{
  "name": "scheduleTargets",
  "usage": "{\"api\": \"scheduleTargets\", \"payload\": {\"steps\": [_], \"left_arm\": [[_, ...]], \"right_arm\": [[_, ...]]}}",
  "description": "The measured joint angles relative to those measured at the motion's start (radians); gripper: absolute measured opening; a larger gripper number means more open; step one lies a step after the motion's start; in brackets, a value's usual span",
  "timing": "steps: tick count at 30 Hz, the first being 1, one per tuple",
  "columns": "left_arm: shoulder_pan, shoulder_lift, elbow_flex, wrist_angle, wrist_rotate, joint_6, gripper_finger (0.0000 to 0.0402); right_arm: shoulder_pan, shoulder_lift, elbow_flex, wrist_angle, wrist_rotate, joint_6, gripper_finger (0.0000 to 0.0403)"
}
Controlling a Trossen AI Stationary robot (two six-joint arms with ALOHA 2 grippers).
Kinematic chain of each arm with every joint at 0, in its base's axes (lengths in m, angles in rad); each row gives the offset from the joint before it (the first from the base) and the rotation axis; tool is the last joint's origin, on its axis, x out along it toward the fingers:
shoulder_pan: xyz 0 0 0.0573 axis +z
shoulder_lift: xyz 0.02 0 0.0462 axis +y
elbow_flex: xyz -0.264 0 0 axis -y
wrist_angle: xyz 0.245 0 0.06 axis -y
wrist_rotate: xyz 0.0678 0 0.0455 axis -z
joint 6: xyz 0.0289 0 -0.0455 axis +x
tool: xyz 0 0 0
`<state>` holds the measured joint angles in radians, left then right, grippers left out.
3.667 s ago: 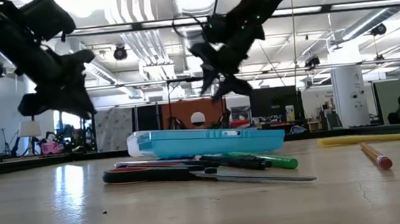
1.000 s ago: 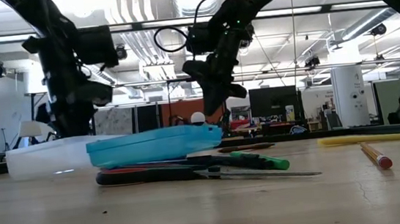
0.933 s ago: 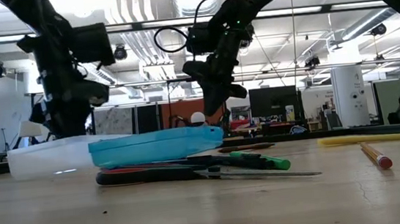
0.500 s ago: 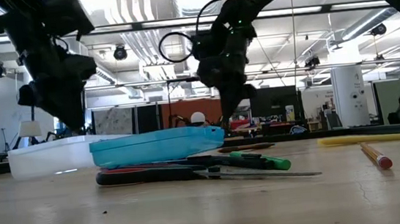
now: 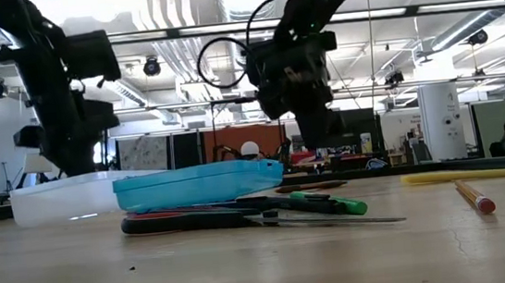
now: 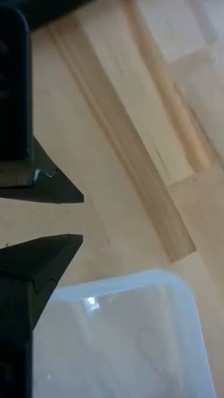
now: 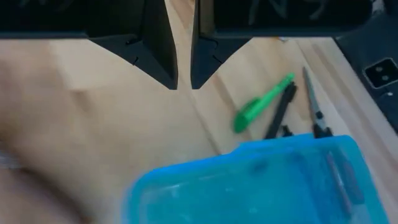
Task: Pick & place school supplies into a supply box
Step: Prepare the blue supply box
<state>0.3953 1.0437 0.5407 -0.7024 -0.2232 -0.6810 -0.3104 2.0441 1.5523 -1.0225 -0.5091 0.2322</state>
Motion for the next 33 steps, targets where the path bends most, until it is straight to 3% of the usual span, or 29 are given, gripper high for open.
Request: {"api": "scheduleTargets", "payload": {"steps": [13, 20, 29, 33], "left_arm": [[0.03, -0.038, -0.087, 0.008, 0.108, -0.002, 0.0076], [0.027, -0.044, -0.102, 0.006, 0.184, -0.024, 0.0076], [0.024, -0.088, -0.076, -0.058, 0.205, -0.034, 0.0076], [0.023, -0.114, -0.068, -0.061, 0.214, -0.054, 0.0076]], "right_arm": [[0.047, 0.0, -0.11, 0.349, 0.016, 0.208, 0.0038], [0.007, 0.001, -0.101, 0.471, 0.09, 0.263, 0.0038], [-0.073, 0.003, -0.101, 0.664, 0.109, 0.35, 0.0038], [-0.103, 0.02, -0.078, 0.701, 0.212, 0.356, 0.0038]]}}
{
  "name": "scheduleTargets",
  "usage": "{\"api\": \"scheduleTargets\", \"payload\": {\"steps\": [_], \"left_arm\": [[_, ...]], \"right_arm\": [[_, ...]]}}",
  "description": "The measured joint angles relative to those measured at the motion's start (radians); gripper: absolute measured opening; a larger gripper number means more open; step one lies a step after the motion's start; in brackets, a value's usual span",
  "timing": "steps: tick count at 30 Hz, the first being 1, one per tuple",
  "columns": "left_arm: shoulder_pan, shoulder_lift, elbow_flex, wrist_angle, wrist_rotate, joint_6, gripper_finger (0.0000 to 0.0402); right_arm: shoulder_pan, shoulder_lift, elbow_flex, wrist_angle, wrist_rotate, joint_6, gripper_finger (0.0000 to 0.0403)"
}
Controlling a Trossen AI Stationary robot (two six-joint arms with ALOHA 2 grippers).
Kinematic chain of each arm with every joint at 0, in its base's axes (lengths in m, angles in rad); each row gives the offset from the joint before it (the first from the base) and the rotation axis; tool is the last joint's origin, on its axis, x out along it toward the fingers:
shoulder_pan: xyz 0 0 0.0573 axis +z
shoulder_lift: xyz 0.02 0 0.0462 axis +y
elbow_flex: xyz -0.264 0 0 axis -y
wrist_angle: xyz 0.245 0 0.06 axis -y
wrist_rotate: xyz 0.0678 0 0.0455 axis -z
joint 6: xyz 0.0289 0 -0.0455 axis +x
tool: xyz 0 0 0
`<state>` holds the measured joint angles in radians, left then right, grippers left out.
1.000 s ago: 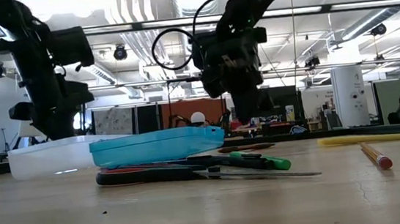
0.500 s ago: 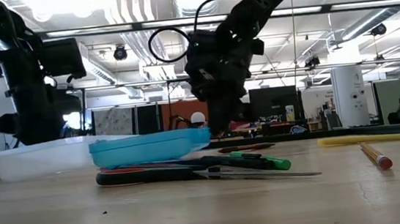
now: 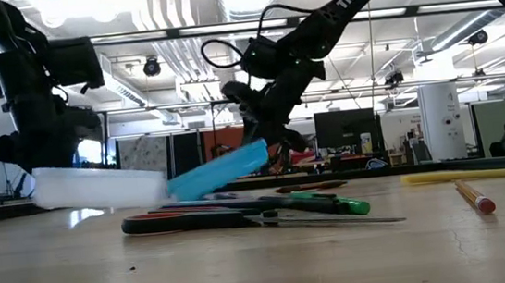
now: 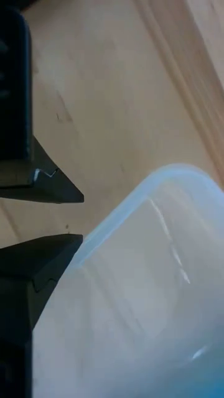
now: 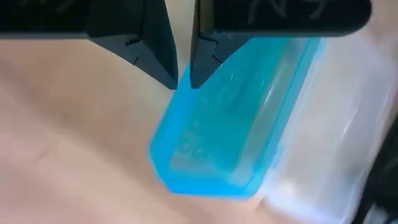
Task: Pick & place school supplies into a supply box
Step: Prepare the blue supply box
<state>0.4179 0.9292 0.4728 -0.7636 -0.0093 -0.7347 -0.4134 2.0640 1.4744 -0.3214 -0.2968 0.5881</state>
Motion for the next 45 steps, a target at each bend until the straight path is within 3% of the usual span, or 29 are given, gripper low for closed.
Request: {"api": "scheduleTargets", "payload": {"steps": [4, 12, 18, 23, 27, 36, 45], "left_arm": [[-0.002, -0.023, 0.0, 0.012, 0.013, -0.024, 0.0076], [-0.005, -0.061, 0.0, 0.005, 0.06, -0.06, 0.0076], [-0.026, -0.08, 0.034, 0.018, 0.071, -0.054, 0.0076], [-0.039, -0.074, 0.1, 0.142, 0.032, 0.055, 0.0076], [-0.019, -0.016, 0.121, 0.217, -0.039, 0.148, 0.0076], [0.034, 0.223, 0.119, 0.232, -0.03, 0.288, 0.0076], [0.029, 0.315, 0.122, 0.126, -0.014, 0.198, 0.0076]], "right_arm": [[-0.031, 0.028, 0.061, 0.018, 0.098, 0.002, 0.0038], [-0.056, -0.003, 0.147, 0.012, 0.169, -0.087, 0.0038], [-0.055, -0.054, 0.155, -0.185, 0.168, -0.164, 0.0038], [-0.049, -0.099, 0.107, -0.303, 0.169, -0.23, 0.0038], [-0.037, -0.121, 0.046, -0.313, 0.165, -0.217, 0.0038], [0.011, -0.172, -0.068, -0.302, 0.165, -0.147, 0.0038], [0.038, -0.187, -0.116, -0.293, 0.167, -0.12, 0.0038]]}}
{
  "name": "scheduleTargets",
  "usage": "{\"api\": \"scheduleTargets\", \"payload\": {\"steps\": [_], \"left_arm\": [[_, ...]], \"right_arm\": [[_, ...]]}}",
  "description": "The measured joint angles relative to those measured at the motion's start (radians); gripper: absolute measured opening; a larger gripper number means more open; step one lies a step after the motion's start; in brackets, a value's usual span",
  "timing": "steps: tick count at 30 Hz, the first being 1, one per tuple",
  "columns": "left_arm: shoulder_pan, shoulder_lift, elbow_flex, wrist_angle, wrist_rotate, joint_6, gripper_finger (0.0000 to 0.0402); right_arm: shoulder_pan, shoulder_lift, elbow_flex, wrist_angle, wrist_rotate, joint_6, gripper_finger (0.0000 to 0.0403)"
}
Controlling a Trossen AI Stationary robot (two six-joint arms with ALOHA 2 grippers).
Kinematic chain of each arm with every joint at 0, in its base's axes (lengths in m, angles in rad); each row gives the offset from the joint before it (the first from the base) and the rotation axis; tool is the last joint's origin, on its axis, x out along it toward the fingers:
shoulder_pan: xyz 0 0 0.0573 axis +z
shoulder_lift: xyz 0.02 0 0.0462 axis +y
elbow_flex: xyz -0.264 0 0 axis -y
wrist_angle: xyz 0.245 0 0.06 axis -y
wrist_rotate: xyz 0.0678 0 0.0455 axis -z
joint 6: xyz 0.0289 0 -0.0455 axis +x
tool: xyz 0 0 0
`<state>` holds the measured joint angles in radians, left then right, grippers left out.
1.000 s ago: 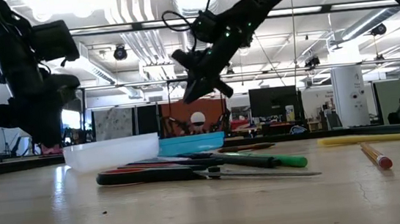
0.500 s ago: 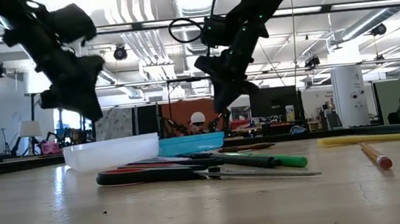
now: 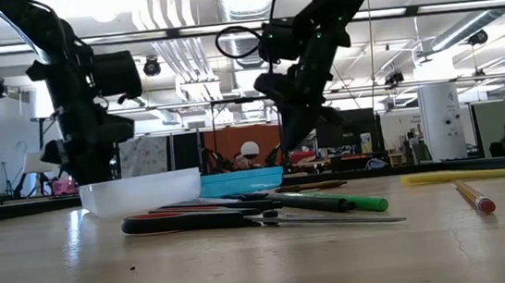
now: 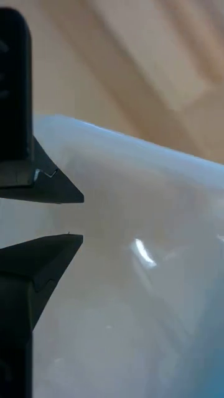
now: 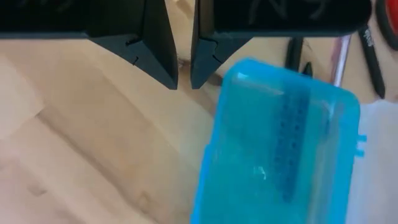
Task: Pick & place school supplies into a supply box
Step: Prepare the blue supply box
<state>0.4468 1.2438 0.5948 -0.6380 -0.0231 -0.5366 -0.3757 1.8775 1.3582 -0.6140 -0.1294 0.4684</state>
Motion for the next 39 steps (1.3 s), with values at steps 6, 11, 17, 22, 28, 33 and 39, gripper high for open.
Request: {"api": "scheduleTargets", "payload": {"steps": [6, 11, 17, 22, 28, 33, 39], "left_arm": [[-0.05, -0.085, -0.005, -0.123, 0.009, -0.112, 0.0076], [-0.143, -0.178, -0.014, -0.185, 0.052, -0.296, 0.0076], [-0.286, -0.231, -0.014, -0.181, 0.026, -0.444, 0.0076], [-0.343, -0.229, -0.014, -0.152, -0.061, -0.502, 0.0076], [-0.343, -0.208, -0.014, -0.069, -0.173, -0.486, 0.0076], [-0.336, -0.168, -0.018, -0.012, -0.198, -0.459, 0.0076], [-0.337, -0.165, 0.038, 0.021, -0.147, -0.443, 0.0076]], "right_arm": [[0.007, -0.006, -0.037, -0.003, -0.01, 0.01, 0.0038], [0.008, -0.018, -0.063, -0.008, -0.059, 0.013, 0.0038], [0.026, -0.019, -0.063, 0.014, -0.142, 0.015, 0.0038], [0.047, -0.012, -0.07, 0.063, -0.201, 0.025, 0.0038], [0.044, -0.011, -0.093, 0.16, -0.204, 0.049, 0.0038], [0.041, -0.011, -0.14, 0.195, -0.193, 0.061, 0.0038], [0.042, -0.01, -0.186, 0.204, -0.193, 0.086, 0.0038]]}}
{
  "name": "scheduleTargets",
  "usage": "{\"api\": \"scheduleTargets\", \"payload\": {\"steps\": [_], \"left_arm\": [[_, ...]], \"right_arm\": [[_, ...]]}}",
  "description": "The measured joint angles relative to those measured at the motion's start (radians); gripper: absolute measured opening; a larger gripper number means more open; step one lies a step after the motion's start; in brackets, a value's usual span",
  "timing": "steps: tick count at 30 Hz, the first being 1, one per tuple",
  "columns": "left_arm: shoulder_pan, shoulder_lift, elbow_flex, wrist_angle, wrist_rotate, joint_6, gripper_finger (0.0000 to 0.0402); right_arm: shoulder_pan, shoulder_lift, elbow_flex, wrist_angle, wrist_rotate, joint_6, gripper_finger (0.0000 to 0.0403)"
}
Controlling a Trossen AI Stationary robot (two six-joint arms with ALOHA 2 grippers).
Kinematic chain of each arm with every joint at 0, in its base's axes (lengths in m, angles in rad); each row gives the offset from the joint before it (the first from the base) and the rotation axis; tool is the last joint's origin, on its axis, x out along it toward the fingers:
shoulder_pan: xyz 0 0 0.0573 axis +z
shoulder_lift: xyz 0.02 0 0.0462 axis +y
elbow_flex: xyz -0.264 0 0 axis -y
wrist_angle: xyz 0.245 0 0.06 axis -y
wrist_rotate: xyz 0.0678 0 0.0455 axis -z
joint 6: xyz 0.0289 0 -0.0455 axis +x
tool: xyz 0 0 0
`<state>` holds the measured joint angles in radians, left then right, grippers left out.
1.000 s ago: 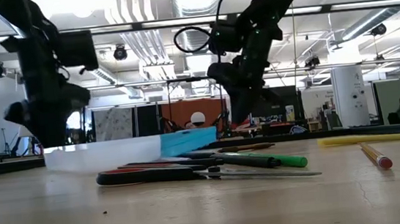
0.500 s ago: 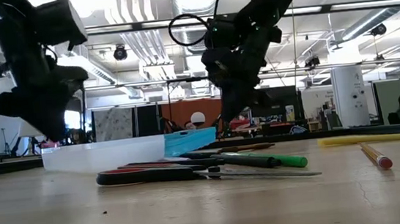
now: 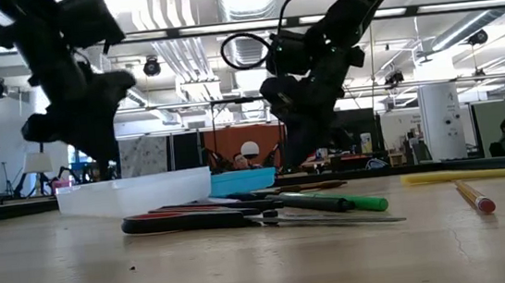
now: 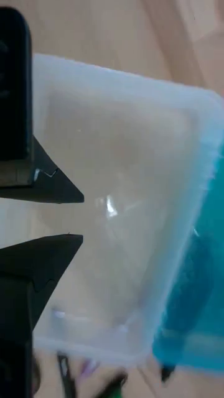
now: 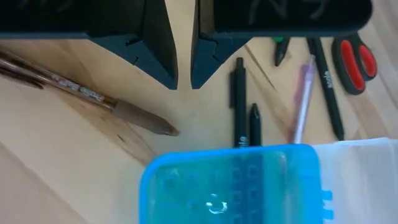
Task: Pick & place school supplies into a supply box
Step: Prepare the blue supply box
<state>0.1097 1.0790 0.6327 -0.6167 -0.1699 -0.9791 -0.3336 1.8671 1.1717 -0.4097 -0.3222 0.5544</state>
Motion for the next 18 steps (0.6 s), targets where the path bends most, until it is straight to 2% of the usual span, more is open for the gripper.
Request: {"api": "scheduleTargets", "payload": {"steps": [4, 6, 12, 18], "left_arm": [[0.014, 0.013, 0.002, -0.001, -0.101, 0.093, 0.0076], [0.036, 0.035, -0.018, -0.002, -0.114, 0.132, 0.0076], [0.053, 0.108, -0.09, 0.043, -0.006, 0.148, 0.0076], [0.037, 0.134, -0.108, 0.051, 0.104, 0.107, 0.0076]], "right_arm": [[0.0, 0.0, -0.011, 0.005, 0.001, 0.015, 0.0038], [0.002, 0.0, -0.011, 0.008, 0.0, 0.015, 0.0038], [0.014, 0.0, -0.002, 0.057, 0.001, 0.02, 0.0038], [0.02, 0.0, -0.009, 0.1, 0.01, 0.025, 0.0038]]}}
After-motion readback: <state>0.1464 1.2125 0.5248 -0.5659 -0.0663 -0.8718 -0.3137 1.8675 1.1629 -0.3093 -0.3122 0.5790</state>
